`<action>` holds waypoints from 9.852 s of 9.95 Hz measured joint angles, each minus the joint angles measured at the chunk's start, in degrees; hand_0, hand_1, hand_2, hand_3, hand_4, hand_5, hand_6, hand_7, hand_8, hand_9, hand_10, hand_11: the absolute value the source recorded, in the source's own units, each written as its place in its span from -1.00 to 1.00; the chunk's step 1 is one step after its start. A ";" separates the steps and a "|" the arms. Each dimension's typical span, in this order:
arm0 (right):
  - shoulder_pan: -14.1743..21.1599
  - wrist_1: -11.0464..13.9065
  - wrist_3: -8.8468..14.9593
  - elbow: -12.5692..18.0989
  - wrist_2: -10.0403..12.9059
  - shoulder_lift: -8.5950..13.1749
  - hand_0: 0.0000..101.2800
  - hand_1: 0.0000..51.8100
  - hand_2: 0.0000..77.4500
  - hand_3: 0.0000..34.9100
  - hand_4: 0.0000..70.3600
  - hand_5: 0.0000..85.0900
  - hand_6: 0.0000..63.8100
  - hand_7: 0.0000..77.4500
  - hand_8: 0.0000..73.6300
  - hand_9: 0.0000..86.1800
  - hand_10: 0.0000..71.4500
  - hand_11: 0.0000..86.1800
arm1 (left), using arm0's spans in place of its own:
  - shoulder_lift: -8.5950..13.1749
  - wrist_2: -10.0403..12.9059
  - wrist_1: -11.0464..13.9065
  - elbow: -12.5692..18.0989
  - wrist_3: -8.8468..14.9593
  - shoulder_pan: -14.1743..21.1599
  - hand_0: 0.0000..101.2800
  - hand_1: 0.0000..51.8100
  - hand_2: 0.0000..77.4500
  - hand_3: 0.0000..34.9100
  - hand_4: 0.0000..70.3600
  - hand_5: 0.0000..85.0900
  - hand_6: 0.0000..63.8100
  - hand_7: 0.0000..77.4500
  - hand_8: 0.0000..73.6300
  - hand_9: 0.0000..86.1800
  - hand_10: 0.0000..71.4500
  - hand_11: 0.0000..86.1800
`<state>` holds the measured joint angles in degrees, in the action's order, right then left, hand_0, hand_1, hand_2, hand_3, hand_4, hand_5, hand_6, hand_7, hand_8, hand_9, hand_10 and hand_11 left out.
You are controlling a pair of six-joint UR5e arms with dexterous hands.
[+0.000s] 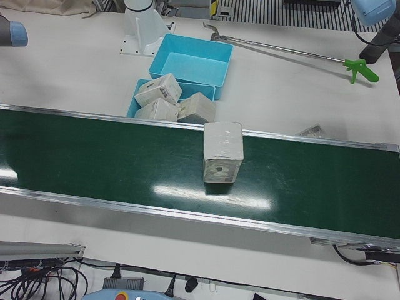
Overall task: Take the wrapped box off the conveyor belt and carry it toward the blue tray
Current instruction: 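Track the approaching wrapped white box with the open right hand, then move the right hand toward the wrapped box on the belt, then close the right hand fingers around the wrapped box, then lift the box off the belt and carry it toward the blue tray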
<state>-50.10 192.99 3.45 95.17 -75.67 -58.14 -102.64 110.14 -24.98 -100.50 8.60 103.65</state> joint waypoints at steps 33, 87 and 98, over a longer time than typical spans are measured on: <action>1.23 0.24 -0.28 -1.21 0.97 0.24 -0.05 -0.47 -0.63 -0.76 -0.50 -0.49 -0.73 -0.38 -1.00 -0.89 -1.00 -0.96 | 0.00 0.00 0.00 0.00 0.00 0.00 -1.00 -1.00 -0.97 -1.00 -1.00 -0.99 -1.00 -0.99 -0.99 -1.00 -0.98 -1.00; 5.84 3.78 -0.08 1.40 2.56 5.16 0.12 -0.43 -0.17 -0.39 0.30 0.10 0.01 0.44 0.07 -0.03 -0.22 -0.27 | 0.00 0.00 0.00 0.00 0.00 0.00 -1.00 -1.00 -0.99 -1.00 -1.00 -0.99 -1.00 -0.99 -0.99 -1.00 -1.00 -1.00; 29.46 9.79 19.31 5.17 21.63 19.42 -0.01 -0.94 0.28 -0.94 0.40 0.73 0.93 0.82 0.88 0.78 0.94 0.89 | 0.00 0.00 0.00 0.00 0.00 0.00 -1.00 -1.00 -0.97 -1.00 -1.00 -0.97 -1.00 -0.99 -0.99 -1.00 -0.98 -1.00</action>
<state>-20.65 202.77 22.76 100.35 -54.05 -38.72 -102.64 110.14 -24.98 -100.50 8.60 103.65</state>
